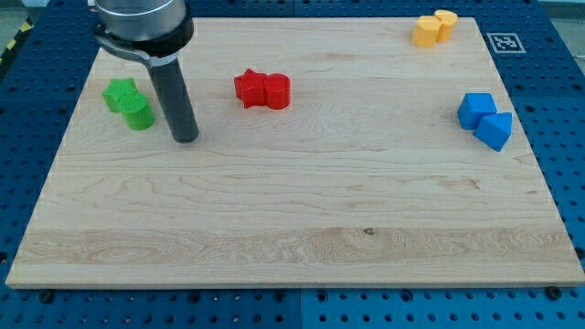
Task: Move the red star towards the top center
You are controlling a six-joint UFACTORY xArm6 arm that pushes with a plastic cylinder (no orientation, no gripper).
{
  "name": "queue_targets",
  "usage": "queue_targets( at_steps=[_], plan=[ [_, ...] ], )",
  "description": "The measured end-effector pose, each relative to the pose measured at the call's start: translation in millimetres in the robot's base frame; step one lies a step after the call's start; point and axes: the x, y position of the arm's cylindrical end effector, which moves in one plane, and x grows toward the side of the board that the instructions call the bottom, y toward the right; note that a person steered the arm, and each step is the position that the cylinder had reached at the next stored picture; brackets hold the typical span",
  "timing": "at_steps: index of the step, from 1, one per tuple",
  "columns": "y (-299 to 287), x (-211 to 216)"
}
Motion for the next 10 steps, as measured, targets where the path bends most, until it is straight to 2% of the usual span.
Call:
queue_targets(
  at_steps=[1,4,6,8,9,10],
  plan=[
    [17,-27],
    [64,-41],
    [75,-78],
    [93,-96],
    [103,-123],
    [107,-127]
  ],
)
